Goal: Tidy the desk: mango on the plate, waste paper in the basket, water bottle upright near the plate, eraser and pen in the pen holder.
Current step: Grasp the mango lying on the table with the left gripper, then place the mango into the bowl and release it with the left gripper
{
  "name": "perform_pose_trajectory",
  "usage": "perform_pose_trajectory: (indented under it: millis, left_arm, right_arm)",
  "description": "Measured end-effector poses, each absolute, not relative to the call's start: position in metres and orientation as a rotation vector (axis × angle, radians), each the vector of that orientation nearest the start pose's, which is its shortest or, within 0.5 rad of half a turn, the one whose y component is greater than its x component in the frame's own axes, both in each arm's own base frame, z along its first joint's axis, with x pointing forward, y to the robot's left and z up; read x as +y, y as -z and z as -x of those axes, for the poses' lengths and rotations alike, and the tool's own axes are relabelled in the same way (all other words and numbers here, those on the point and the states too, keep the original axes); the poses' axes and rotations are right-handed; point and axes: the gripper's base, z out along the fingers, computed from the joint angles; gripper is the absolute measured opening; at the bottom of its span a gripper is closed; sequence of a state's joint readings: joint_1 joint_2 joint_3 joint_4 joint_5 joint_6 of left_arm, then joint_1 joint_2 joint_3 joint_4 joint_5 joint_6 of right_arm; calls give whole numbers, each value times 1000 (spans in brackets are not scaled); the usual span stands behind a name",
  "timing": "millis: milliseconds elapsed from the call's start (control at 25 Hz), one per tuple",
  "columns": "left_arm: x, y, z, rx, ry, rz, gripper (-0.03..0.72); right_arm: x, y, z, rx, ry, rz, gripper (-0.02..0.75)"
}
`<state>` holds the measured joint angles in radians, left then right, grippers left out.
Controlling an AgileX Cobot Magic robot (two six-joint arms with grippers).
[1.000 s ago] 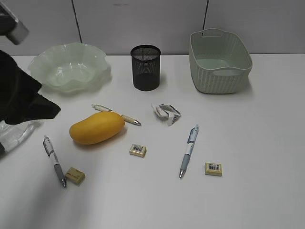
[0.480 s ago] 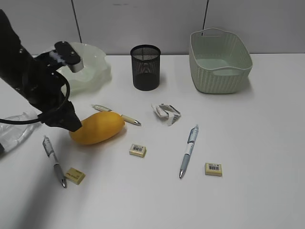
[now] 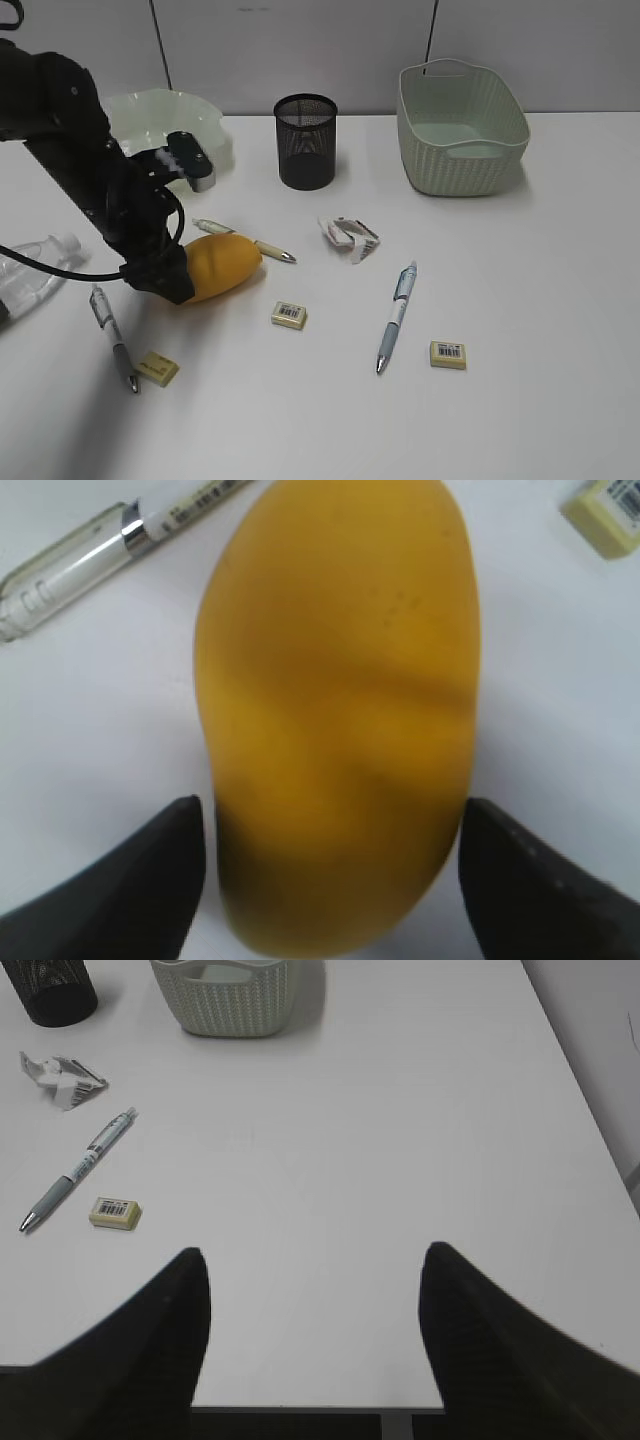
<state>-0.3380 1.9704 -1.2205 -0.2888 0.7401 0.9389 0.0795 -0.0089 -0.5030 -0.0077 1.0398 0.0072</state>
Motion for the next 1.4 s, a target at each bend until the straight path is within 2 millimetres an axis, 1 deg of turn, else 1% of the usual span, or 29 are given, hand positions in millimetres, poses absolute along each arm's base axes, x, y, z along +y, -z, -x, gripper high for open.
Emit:
perform_pose_trajectory:
  millis: [120, 240, 320, 480, 600, 680, 720, 880, 920, 1040, 1120, 1200, 1280, 1400]
  left_arm:
    - [-141, -136, -349, 2498, 215, -1496, 601]
    - [-142, -131, -350, 2503, 212, -1495, 573]
    - [-142, -131, -351, 2500, 211, -1496, 555]
    - [-142, -131, -351, 2499, 209, -1498, 555]
    - [-142, -137, -349, 2494, 213, -1499, 554]
    - [-141, -148, -347, 2487, 219, -1494, 554]
    - [-141, -157, -345, 2476, 218, -1487, 554]
    - [-138, -203, -336, 2394, 196, -1438, 554]
    - [-137, -216, -334, 2364, 182, -1407, 554]
    - [-128, -248, -334, 2304, 143, -1233, 554]
    - [-115, -264, -343, 2276, 111, -1103, 553]
    - [-101, -273, -354, 2264, 85, -1012, 553]
    - [-87, -280, -368, 2256, 61, -916, 553]
    - [-70, -282, -392, 2255, 43, -800, 553]
  right_arm:
    - [-1, -280, 6, 2010, -46, 72, 515]
    - [-1, -280, 6, 2010, -46, 72, 501]
    - [-1, -280, 6, 2010, -46, 72, 489]
    - [-1, -280, 6, 2010, -46, 72, 460]
    - [-1, -280, 6, 2010, -46, 72, 441]
    - [-1, -280, 6, 2010, -46, 72, 426]
    - [-1, -280, 6, 2010, -46, 72, 421]
    - [-1, -280, 6, 2010, -46, 72, 405]
    - [-1, -280, 6, 2010, -46, 72, 405]
    - [-1, -280, 6, 2010, -46, 72, 403]
    - [-1, -280, 6, 2010, -46, 72, 403]
    - [-1, -280, 6, 2010, -46, 72, 403]
    - [-1, -280, 6, 2010, -46, 72, 403]
    - [-1, -280, 6, 2010, -46, 72, 403]
